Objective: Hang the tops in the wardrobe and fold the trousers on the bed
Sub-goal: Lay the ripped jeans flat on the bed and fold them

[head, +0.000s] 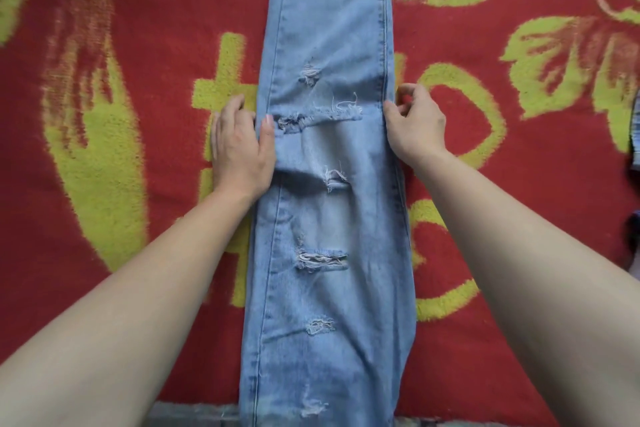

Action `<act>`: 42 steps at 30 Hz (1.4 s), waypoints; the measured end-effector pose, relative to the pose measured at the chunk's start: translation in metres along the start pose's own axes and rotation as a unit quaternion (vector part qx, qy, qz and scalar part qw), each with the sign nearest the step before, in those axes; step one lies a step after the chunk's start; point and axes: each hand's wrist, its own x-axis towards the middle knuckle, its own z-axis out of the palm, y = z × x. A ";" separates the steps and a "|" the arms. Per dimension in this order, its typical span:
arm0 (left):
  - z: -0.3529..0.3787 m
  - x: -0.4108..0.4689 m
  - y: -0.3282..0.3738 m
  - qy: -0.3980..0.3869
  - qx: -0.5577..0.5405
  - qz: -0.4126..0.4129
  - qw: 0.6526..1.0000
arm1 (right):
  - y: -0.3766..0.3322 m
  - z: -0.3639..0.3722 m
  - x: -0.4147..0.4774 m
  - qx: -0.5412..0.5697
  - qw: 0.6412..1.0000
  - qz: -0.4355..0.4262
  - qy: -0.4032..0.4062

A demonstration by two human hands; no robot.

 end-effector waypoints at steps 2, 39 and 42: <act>-0.004 -0.007 -0.002 0.024 -0.023 -0.010 0.999 | 0.007 0.001 -0.010 0.013 1.000 0.022 0.012; -0.076 -0.397 -0.064 -0.313 -0.279 -0.404 0.813 | 0.193 0.011 -0.444 0.269 0.841 0.384 -0.269; -0.093 -0.411 -0.051 -0.306 -0.351 -0.422 0.778 | 0.192 -0.003 -0.447 0.265 0.841 0.353 -0.313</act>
